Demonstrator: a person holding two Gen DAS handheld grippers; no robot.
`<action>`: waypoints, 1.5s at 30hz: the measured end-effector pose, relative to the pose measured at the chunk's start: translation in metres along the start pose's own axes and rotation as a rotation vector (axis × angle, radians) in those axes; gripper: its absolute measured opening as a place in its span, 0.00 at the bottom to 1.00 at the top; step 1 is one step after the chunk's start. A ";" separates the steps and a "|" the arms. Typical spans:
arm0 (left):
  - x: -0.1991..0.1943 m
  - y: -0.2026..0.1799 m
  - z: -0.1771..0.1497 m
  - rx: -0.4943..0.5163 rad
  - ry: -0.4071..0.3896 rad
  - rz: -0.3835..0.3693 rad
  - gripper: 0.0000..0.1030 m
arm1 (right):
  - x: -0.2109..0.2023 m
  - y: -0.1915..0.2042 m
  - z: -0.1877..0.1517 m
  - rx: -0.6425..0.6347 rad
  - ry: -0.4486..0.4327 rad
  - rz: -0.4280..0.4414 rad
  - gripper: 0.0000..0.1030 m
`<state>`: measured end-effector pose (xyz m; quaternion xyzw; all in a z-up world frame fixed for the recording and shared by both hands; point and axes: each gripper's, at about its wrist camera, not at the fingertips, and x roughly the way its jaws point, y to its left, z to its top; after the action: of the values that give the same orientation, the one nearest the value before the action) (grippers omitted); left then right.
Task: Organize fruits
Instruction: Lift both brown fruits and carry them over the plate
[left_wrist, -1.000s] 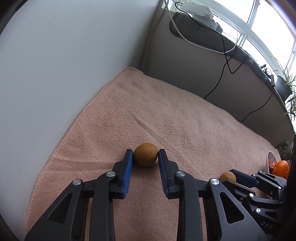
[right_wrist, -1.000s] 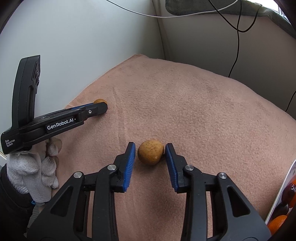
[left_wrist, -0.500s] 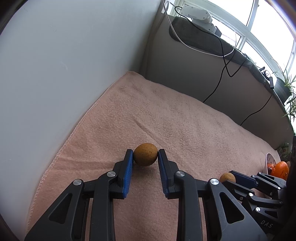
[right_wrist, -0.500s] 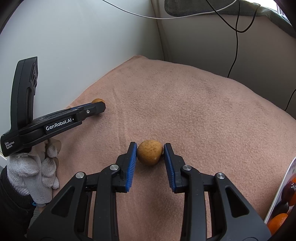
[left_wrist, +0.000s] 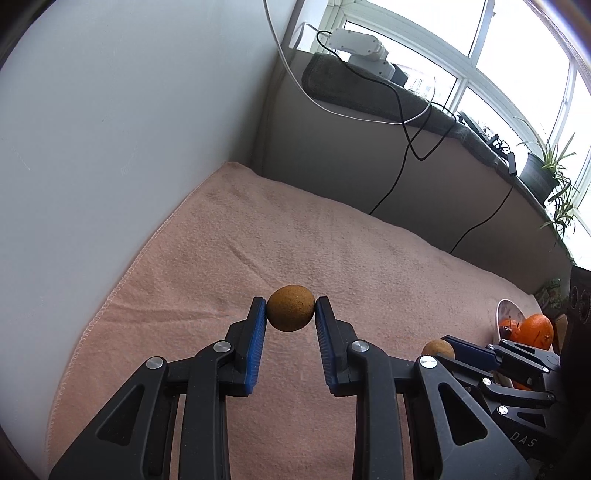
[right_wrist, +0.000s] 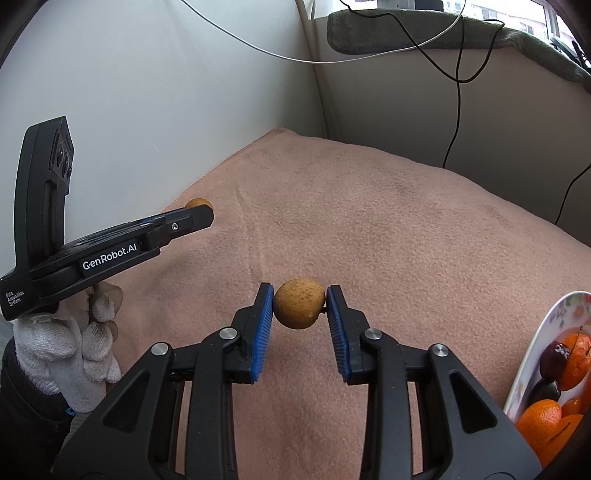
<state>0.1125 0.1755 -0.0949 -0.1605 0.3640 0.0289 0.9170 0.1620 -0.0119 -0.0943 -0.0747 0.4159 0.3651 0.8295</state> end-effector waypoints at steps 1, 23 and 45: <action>-0.003 -0.003 -0.001 0.004 -0.004 -0.002 0.25 | -0.005 0.000 -0.001 0.000 -0.005 -0.002 0.30; -0.035 -0.104 -0.017 0.105 -0.016 -0.159 0.25 | -0.114 -0.026 -0.034 0.060 -0.147 -0.024 0.30; -0.019 -0.214 -0.036 0.224 0.043 -0.303 0.25 | -0.202 -0.100 -0.090 0.211 -0.236 -0.133 0.30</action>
<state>0.1112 -0.0374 -0.0483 -0.1108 0.3561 -0.1536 0.9150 0.0926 -0.2325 -0.0195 0.0288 0.3458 0.2698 0.8982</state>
